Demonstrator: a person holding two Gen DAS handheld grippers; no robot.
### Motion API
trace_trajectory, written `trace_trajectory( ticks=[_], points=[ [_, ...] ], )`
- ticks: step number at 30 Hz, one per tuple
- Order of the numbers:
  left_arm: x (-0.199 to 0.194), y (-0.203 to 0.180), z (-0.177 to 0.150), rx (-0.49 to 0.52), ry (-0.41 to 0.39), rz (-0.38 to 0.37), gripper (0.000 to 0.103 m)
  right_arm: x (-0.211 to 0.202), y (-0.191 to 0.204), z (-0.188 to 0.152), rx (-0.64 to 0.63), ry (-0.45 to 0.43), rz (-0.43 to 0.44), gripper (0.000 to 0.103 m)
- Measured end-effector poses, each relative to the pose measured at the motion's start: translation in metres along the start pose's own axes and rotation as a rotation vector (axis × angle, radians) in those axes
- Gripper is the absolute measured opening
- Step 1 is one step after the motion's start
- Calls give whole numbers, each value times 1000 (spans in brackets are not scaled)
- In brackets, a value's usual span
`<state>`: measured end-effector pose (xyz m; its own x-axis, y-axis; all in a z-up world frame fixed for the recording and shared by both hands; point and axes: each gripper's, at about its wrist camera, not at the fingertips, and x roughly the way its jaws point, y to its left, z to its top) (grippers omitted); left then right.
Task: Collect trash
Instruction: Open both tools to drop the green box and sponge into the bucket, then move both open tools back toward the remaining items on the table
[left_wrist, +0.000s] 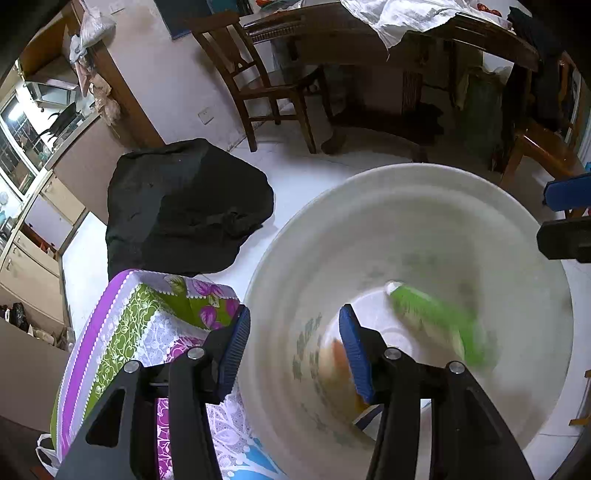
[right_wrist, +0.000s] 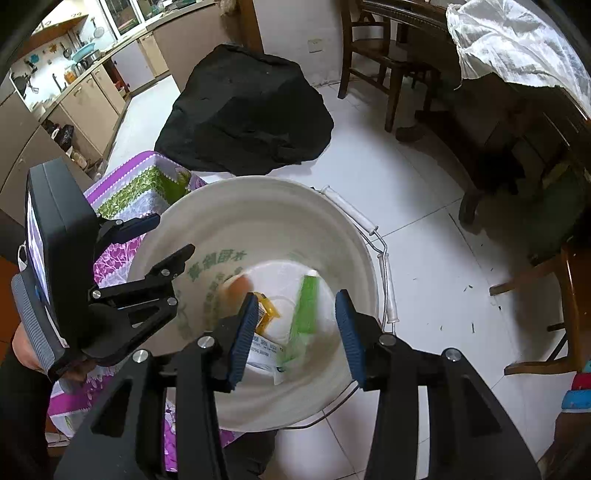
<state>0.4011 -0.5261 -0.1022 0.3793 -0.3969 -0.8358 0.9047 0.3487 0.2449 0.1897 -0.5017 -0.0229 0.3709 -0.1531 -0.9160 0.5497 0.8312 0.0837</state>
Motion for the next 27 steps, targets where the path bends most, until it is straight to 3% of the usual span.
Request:
trace_trajectory(
  ticks=[17,27],
  points=[
    [-3,-5,-4,-10,-1,14,51,13,-1,-8,-19,28,-19,42],
    [-11,-8,-9,-21,-21,23,51,10,2,-13,-19,-3,-21,42]
  ],
)
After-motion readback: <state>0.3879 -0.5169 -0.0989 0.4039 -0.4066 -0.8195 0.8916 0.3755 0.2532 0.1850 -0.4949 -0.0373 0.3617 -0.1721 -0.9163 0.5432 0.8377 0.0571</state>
